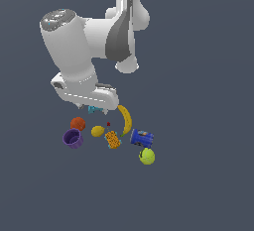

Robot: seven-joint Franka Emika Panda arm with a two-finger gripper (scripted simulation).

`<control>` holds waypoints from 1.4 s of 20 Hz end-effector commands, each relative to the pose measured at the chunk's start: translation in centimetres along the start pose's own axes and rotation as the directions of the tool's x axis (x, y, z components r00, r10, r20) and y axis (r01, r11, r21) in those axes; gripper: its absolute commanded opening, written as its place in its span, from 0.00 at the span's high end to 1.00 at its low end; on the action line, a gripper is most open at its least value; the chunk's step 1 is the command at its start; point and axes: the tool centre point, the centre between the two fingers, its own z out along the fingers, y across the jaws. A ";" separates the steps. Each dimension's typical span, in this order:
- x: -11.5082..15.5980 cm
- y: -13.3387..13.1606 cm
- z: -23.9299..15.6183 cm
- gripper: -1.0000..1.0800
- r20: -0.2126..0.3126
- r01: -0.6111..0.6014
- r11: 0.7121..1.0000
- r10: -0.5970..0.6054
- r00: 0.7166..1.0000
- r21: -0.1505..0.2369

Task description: Pick up a designated object from a clutter of objects.

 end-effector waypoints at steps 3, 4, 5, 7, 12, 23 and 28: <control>0.2 5.4 5.1 0.04 0.008 -0.105 0.994 0.106 0.994 -0.014; 0.1 6.5 6.1 0.04 0.010 -0.125 0.992 0.125 0.992 -0.017; 0.0 7.4 7.0 0.04 0.011 -0.144 0.989 0.144 0.990 -0.021; -0.3 9.2 8.6 0.04 0.012 -0.176 0.984 0.176 0.984 -0.029; -1.0 12.4 11.3 0.04 0.014 -0.232 0.972 0.233 0.972 -0.044; -1.4 13.6 12.9 0.04 0.016 -0.253 0.966 0.254 0.967 -0.051; -1.5 13.8 15.1 0.04 0.015 -0.255 0.966 0.256 0.967 -0.052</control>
